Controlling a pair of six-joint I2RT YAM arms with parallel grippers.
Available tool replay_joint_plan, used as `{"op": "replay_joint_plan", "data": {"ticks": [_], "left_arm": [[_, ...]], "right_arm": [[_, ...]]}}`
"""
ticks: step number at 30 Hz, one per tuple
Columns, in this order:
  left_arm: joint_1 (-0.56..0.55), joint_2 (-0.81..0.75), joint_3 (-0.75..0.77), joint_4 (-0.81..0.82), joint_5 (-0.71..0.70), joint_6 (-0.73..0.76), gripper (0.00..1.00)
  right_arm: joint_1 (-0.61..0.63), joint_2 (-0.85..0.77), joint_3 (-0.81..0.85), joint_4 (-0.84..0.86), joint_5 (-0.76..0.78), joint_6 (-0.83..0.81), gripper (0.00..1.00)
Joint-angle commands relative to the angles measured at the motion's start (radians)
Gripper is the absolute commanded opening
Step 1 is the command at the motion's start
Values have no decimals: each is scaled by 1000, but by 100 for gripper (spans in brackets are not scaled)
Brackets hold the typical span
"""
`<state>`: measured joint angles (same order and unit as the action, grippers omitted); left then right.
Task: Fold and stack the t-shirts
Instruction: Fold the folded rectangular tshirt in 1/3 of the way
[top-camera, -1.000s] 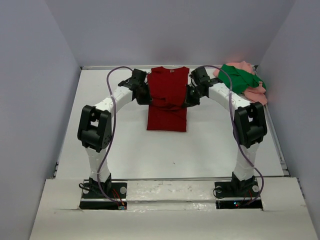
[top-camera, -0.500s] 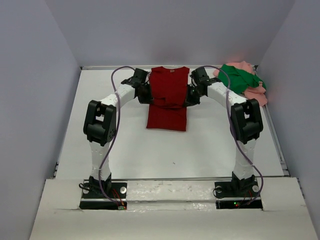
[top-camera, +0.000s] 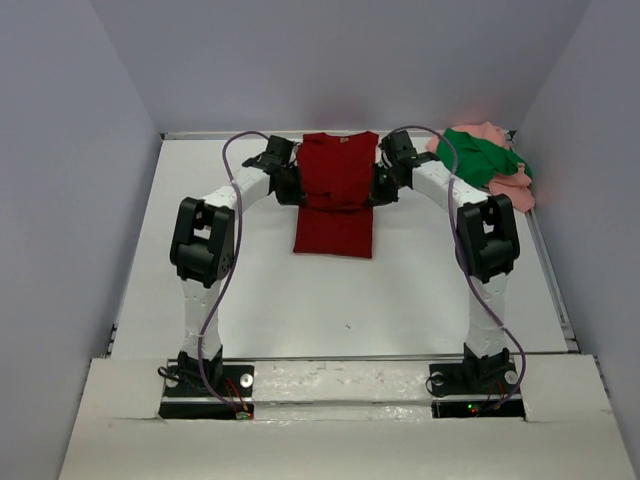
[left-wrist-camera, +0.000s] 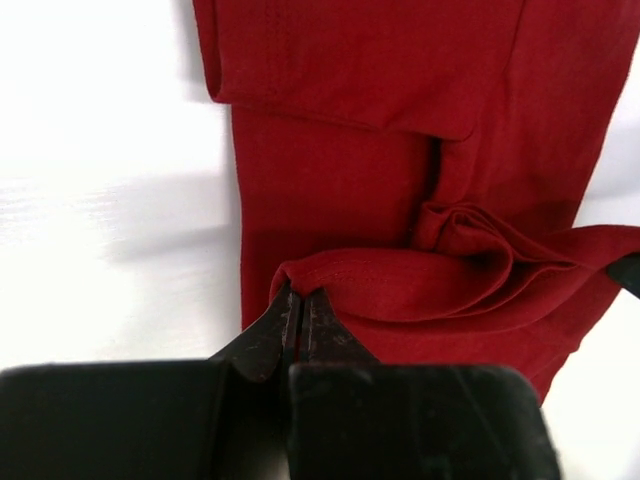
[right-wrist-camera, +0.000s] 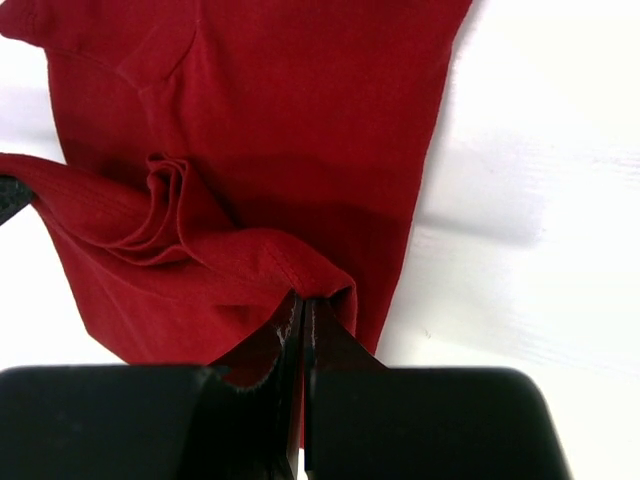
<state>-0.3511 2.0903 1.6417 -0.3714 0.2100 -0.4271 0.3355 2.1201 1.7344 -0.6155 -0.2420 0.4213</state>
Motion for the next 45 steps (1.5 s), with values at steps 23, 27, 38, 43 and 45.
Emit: {"op": "replay_joint_plan", "data": {"ticks": [23,27,38,43,45], "left_arm": [[106,140,547,-44,45,155,75],[106,30,410,-116,77,240,77],[3,-412,-401,-9,173,148,78],[-38,-460,-588,112,174,90,75],[-49,-454,-632,144,178,80,72]], "right_arm": [[-39,91,446,88,60,-168,63],[-39,-52,282,83,14,-179,63],[55,-454,-475,86,-117,-53,62],[65,-505,-668,166,-94,-13,61],[74,-502,-694,189,-89,-12,59]]}}
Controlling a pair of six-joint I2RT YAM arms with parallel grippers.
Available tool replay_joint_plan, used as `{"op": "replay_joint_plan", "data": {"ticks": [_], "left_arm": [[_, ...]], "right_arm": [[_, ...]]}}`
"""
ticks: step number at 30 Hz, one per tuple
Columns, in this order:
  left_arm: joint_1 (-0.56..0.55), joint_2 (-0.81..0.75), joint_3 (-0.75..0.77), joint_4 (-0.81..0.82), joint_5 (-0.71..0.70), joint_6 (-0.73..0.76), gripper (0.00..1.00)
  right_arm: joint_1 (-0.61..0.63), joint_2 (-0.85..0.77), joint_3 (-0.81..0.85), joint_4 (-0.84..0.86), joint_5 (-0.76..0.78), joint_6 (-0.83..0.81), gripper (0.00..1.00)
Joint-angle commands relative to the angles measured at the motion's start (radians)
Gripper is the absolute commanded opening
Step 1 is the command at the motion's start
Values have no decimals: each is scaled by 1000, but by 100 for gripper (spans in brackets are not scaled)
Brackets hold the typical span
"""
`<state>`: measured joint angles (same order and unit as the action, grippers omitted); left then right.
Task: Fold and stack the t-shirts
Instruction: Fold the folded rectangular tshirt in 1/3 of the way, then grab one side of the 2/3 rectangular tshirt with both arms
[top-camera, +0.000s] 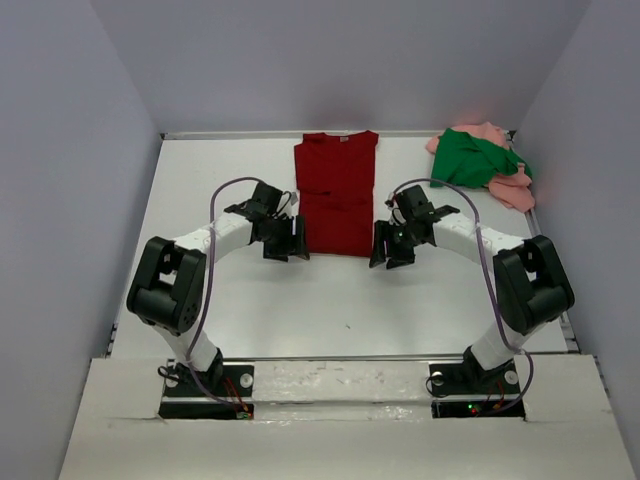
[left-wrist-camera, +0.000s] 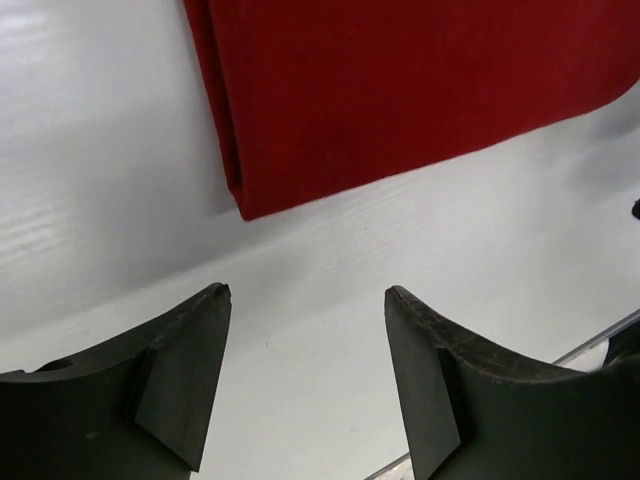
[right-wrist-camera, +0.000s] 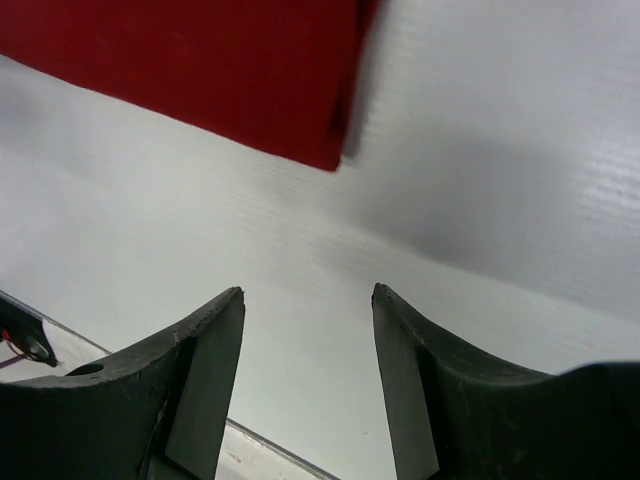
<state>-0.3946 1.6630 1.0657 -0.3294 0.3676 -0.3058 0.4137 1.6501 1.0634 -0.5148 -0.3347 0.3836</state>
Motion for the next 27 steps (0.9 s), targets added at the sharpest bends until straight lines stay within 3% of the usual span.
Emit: {"op": "replay_joint_plan", "data": {"ticks": [1,18,22,27], "left_arm": [[-6,-23,-67,136,28,-44,72],[-7,110,-46,231,7,-23,59],[-7,152,-21,233,-2,-7,53],[-7,159,-22,230,-13,4,42]], "right_arm": [[-4,-21,-28,117,9,26,58],[-4,162,33,208,63,17,50],[-4,175,33,219,72,20,42],[-4,183,24,220,86,20,22]]}}
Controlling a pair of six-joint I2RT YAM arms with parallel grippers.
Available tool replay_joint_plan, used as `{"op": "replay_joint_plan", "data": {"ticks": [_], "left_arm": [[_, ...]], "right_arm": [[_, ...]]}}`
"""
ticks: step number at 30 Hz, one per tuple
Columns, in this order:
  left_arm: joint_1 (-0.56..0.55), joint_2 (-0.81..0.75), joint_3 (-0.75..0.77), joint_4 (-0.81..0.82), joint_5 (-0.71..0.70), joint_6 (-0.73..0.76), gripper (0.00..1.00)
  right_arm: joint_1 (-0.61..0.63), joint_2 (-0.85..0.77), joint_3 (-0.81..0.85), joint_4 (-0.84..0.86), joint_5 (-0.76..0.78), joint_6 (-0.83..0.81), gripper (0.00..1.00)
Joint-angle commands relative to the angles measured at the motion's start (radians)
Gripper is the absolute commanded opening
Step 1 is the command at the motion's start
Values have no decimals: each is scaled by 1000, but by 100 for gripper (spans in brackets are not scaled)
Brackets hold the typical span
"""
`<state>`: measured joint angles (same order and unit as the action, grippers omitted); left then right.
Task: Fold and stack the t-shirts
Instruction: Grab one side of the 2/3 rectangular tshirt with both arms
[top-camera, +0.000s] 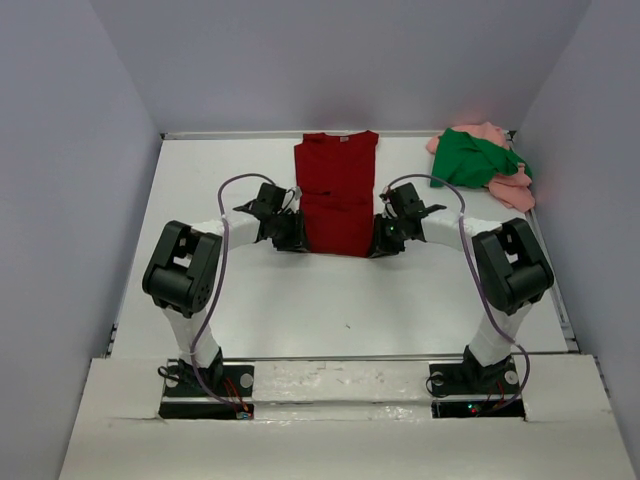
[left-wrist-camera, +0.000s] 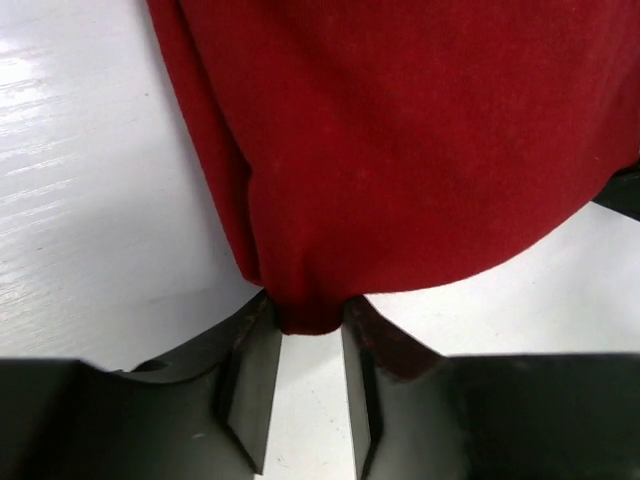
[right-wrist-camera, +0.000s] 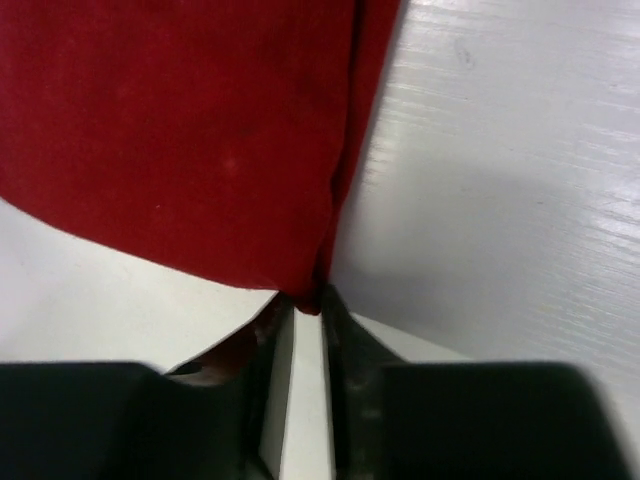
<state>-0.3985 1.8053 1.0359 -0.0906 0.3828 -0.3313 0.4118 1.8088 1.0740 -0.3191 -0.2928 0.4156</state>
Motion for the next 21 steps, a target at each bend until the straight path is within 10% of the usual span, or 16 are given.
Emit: {"op": "replay_joint_plan", "data": {"ticks": [1,5,21], "left_arm": [[-3,16,4,-9,-30,31,38],[-3,5,-22,-26,-36,46,0],[-16,-198,-201,-98,-156,112,0]], "right_arm": [[-2,24,11,26,47,-11,11],[-2,15,-5,34,57,-5,0],[-2,-186,-187,54,72,8,0]]}}
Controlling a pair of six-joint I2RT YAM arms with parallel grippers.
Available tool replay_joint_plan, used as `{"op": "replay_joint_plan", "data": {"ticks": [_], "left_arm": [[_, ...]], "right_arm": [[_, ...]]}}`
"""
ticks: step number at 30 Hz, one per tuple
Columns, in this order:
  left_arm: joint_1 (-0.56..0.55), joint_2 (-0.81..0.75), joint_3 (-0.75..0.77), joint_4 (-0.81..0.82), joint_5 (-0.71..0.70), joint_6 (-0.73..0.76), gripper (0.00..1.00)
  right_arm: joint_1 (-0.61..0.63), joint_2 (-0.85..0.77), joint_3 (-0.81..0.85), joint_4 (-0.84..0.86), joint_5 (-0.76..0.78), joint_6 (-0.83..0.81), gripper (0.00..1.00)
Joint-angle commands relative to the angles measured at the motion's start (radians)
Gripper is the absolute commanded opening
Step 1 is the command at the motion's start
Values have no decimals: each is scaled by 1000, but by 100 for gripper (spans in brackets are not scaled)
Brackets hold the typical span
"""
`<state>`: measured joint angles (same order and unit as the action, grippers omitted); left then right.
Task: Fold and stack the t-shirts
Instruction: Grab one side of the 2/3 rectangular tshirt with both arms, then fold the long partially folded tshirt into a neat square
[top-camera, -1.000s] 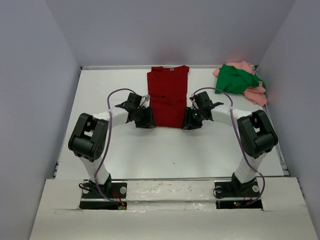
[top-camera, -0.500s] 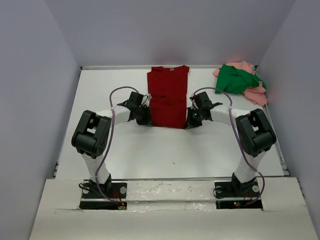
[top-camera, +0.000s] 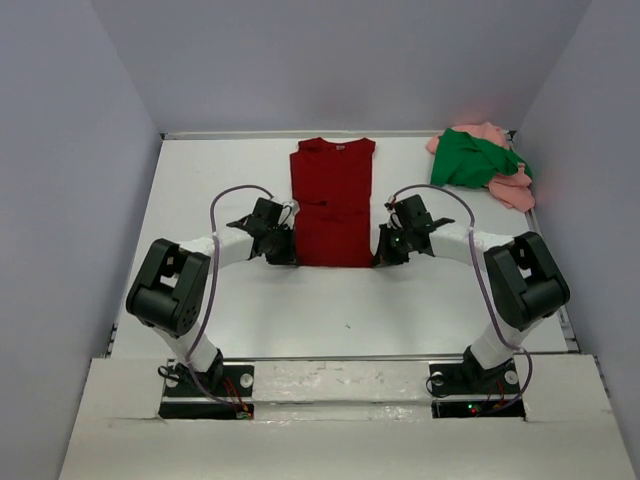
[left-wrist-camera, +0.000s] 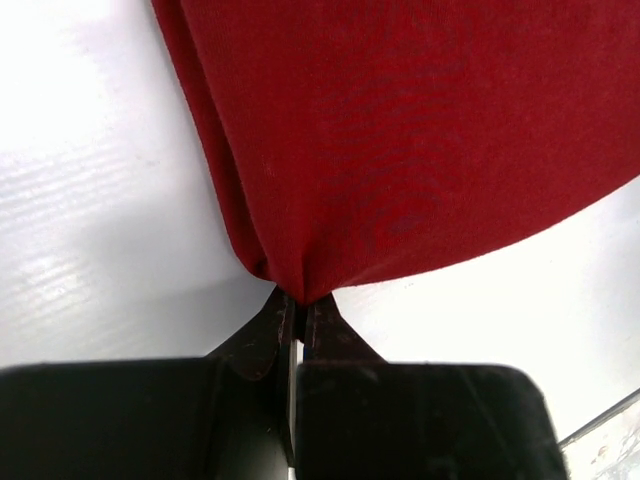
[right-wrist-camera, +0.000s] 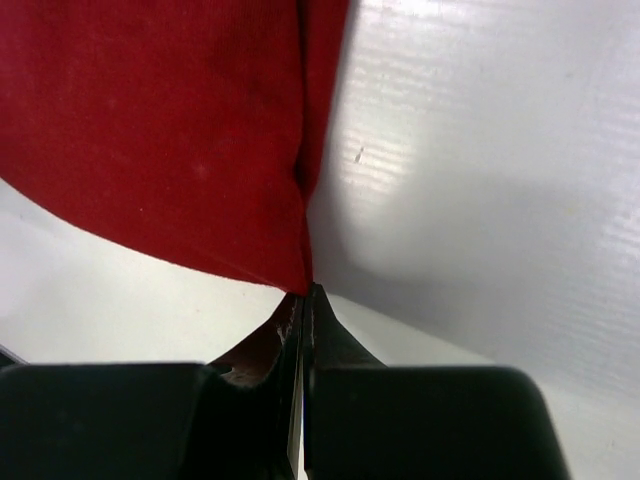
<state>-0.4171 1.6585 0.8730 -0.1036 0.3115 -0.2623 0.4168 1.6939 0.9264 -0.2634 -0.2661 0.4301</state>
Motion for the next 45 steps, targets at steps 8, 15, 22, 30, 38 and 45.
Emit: {"op": "replay_joint_plan", "data": {"ticks": [8,15,22,30,38,45], "left_arm": [[-89,-183,-123,-110,-107,-34,0],[-157,-345,-103,-177,-175,-132,0],[-158,-488,-91,-214,-238,-193,0],[-157,-467,59,-277,-294,-160,0],[-34,-349,357,-304,-318,-68,0],[50,-128,596,-309,-221,29,0]], "right_arm": [[13,-200,-135,-2,28,15,0],[31,-370,-215,-37,7,35,0],[40,-499,-195,-95,-1,26,0],[40,-474,-32,-132,44,-5,0],[31,-355,245,-155,146,-66,0],[-38,-128,486,-154,128,-109,0]]}}
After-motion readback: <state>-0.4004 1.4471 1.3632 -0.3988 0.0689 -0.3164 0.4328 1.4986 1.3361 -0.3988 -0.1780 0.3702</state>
